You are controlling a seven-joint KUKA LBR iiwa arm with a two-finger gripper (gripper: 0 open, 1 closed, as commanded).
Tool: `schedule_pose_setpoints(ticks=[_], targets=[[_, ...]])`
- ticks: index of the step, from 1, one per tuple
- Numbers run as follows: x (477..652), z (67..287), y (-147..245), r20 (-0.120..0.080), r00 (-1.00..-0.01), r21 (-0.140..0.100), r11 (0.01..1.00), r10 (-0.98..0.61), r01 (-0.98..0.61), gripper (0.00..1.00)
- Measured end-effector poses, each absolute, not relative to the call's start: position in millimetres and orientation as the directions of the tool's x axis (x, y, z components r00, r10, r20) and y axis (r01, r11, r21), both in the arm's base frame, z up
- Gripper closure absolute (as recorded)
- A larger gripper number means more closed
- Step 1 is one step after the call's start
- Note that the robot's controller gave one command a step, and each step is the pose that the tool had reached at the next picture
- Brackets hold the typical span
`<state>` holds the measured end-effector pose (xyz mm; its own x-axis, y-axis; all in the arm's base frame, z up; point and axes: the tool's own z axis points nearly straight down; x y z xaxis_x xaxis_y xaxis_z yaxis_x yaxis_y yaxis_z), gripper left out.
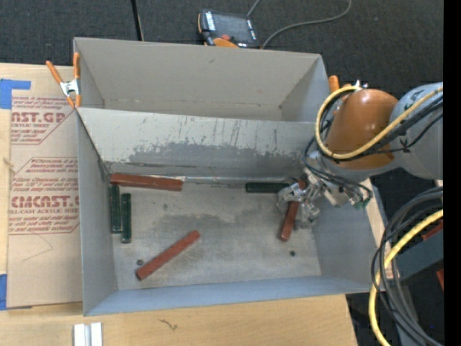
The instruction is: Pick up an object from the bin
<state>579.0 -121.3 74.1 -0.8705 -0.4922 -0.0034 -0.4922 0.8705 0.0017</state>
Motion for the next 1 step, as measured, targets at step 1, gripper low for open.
schedule_pose_setpoints(ticks=[1], targets=[[566.5,218.6,-112.5,-0.009,-0.895,-0.006,0.895,-0.445,-0.445,1.00]])
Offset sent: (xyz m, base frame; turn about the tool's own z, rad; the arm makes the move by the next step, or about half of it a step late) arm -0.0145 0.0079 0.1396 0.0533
